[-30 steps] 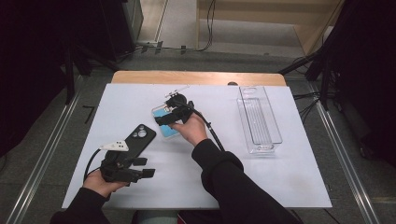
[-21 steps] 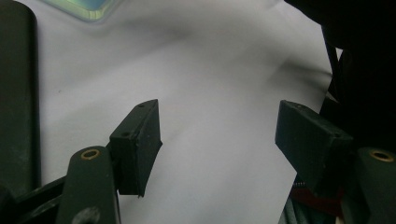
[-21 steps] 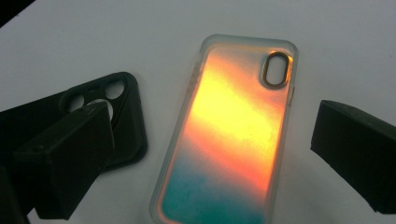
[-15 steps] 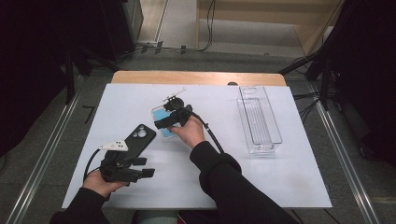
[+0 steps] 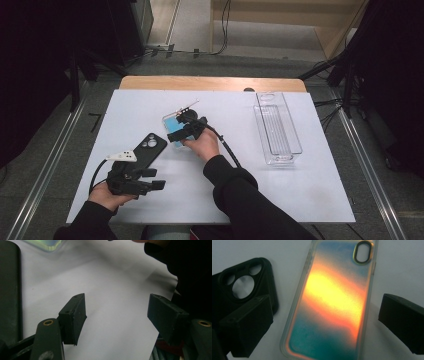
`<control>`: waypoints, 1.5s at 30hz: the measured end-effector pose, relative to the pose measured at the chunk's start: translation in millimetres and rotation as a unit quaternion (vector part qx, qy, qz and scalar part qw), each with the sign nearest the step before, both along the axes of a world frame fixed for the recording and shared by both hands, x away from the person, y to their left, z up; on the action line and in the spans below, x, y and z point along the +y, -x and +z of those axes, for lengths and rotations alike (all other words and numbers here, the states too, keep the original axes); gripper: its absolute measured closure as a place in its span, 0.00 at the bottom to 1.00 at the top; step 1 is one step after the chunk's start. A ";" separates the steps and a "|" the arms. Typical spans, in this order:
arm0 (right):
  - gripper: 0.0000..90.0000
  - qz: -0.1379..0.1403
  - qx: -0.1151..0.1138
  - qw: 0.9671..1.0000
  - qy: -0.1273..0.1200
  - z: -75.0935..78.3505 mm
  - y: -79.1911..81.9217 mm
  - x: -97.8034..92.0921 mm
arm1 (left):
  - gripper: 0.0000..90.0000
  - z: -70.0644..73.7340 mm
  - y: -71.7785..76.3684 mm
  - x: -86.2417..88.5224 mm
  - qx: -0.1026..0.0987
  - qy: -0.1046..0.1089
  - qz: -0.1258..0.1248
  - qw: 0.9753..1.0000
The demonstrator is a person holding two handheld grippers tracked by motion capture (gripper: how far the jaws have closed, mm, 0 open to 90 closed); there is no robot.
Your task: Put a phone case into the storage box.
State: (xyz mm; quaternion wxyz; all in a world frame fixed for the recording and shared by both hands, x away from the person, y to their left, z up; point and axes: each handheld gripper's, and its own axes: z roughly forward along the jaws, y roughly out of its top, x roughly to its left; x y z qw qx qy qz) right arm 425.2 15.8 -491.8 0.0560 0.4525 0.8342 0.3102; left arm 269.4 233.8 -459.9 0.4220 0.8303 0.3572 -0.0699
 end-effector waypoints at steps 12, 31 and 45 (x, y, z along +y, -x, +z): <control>0.00 0.006 -0.021 0.999 0.036 -10.6 7.2 9.3 | 0.35 -0.5 -0.5 -0.3 0.004 -0.005 0.001 1.000; 0.16 0.015 -0.045 0.997 0.054 -9.3 10.5 3.6 | 0.35 -0.3 -0.5 -0.4 0.005 -0.002 0.001 1.000; 0.17 0.019 -0.041 0.999 0.023 7.1 8.2 -11.0 | 0.35 0.1 -1.0 0.4 0.009 0.002 0.006 1.000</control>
